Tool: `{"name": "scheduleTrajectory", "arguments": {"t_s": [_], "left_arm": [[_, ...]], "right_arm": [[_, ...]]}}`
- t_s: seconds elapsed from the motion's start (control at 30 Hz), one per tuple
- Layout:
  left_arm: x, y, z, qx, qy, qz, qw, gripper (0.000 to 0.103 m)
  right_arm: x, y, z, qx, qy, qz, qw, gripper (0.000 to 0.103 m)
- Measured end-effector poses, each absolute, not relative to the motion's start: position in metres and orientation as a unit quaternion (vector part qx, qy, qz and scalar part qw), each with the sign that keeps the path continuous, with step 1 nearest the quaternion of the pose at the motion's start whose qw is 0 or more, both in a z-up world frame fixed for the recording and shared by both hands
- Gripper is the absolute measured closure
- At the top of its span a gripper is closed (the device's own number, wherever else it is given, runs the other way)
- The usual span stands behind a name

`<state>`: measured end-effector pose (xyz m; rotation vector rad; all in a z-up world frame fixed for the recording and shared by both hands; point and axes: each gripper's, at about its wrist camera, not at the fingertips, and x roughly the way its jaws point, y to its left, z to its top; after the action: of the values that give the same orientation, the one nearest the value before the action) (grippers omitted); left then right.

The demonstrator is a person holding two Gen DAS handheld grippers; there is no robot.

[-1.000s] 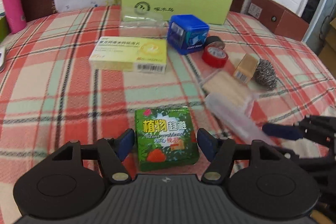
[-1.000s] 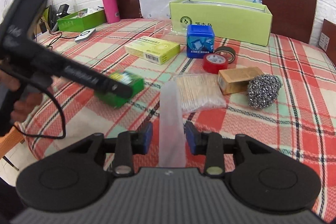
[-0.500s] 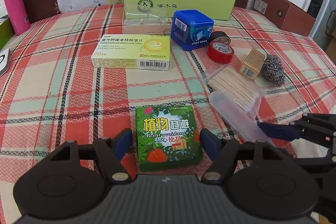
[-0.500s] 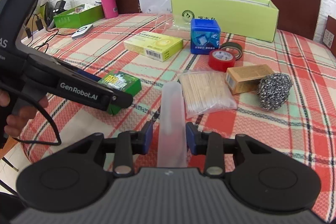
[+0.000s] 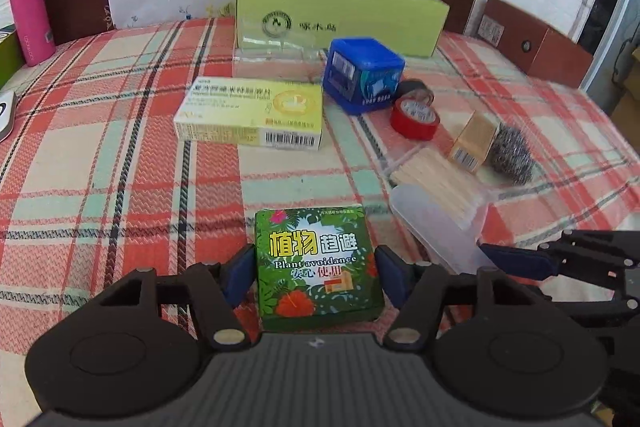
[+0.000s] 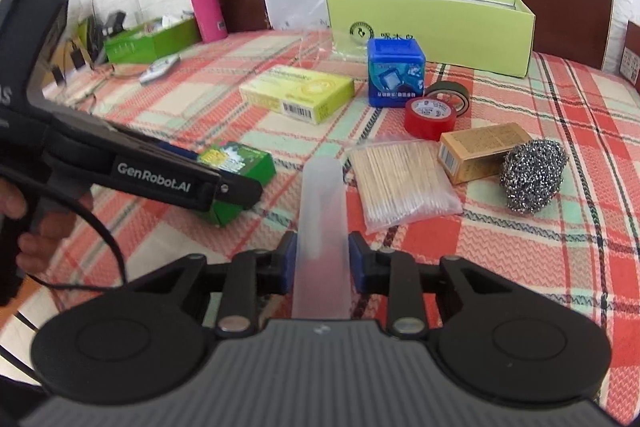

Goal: Organize objects
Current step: 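Carry the green box and clear tube into the lime-green box and release them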

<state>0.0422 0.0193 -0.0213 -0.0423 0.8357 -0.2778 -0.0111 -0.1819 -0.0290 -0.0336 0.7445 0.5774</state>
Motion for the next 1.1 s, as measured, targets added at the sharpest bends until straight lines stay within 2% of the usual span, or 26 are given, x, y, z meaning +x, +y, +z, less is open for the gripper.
{"name": "scheduleTrajectory", "arguments": {"t_s": [0.3,0.6,0.8,1.1], "left_arm": [[0.062,0.02,0.048,-0.034,0.314,-0.164,0.935,0.036],[0.131,0.002,0.095,-0.031,0.254,-0.161,0.953,0.036],[0.201,-0.003,0.103,-0.057,0.241,-0.137,0.959,0.036],[0.292,-0.015,0.087,-0.057,0.246,-0.111,0.961,0.036]], "right_arm": [[0.024,-0.204,0.026,0.016,0.297,0.285,0.911,0.076],[0.119,-0.221,0.077,0.025,0.239,0.253,0.937,0.076],[0.202,-0.225,0.082,0.007,0.22,0.207,0.953,0.076],[0.304,-0.218,0.057,-0.04,0.213,0.178,0.96,0.076]]}}
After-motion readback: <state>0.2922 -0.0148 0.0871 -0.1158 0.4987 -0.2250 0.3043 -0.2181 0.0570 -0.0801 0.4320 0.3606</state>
